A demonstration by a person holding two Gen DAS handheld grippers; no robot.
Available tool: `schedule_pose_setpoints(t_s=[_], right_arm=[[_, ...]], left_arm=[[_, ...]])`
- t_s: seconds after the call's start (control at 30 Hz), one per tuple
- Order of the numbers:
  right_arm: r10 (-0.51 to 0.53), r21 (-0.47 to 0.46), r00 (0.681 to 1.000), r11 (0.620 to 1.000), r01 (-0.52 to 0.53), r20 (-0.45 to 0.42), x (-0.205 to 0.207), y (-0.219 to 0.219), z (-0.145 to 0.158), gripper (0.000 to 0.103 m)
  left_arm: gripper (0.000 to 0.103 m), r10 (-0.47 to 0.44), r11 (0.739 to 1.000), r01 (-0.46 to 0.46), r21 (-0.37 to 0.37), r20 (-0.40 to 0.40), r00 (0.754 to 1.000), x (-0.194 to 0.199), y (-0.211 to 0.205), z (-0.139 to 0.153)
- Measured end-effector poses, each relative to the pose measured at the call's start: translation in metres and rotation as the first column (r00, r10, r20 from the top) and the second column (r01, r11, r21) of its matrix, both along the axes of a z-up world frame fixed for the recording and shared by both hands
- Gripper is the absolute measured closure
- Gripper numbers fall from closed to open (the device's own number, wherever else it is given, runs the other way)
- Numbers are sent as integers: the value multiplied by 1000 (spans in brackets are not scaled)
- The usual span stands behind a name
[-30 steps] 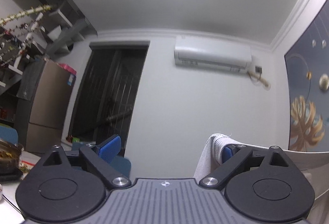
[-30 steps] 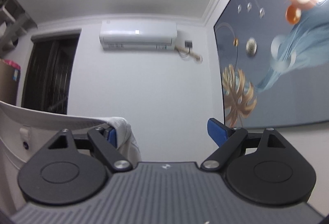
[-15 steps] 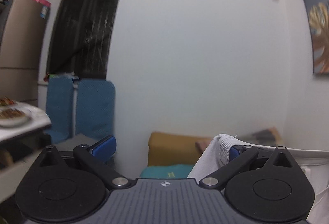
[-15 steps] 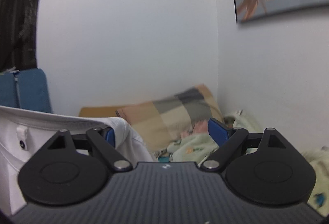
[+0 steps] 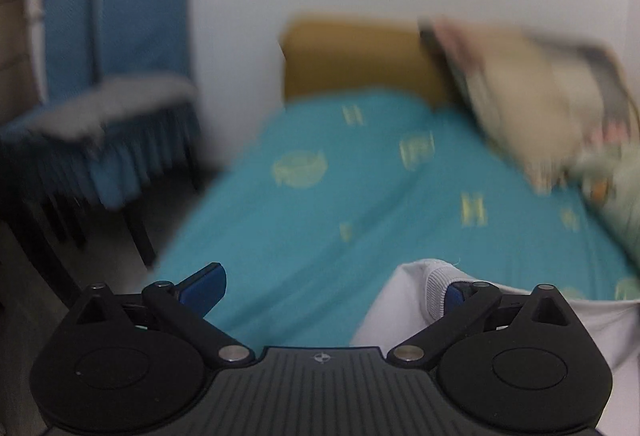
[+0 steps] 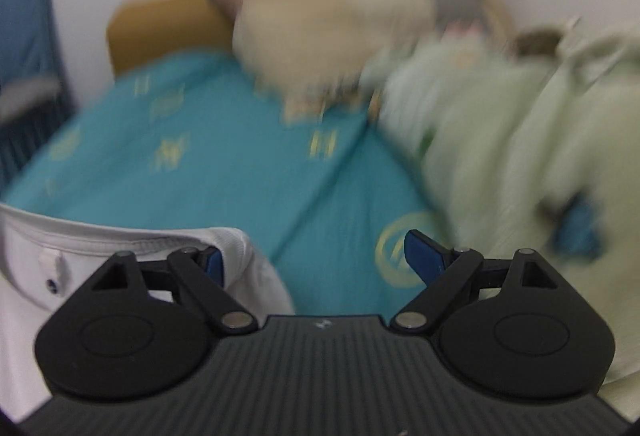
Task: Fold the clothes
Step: 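Lower the T-shirt onto the bed with both tools and release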
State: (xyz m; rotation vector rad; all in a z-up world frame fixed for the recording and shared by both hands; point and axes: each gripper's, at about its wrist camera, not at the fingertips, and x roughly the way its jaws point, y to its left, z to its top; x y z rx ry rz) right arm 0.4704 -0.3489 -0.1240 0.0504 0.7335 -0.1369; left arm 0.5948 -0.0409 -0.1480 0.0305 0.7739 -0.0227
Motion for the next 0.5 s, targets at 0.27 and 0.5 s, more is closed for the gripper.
schedule_pose_setpoints(t_s=[0.27, 0.5], right_arm=[[156, 208, 976, 970, -124, -149, 3, 3, -5, 15], [87, 247, 996, 964, -93, 34, -70, 1, 66, 15]], left_arm=[[1, -202, 970, 222, 96, -187, 961, -9, -19, 2], [1, -167, 986, 168, -22, 24, 986, -92, 12, 71]])
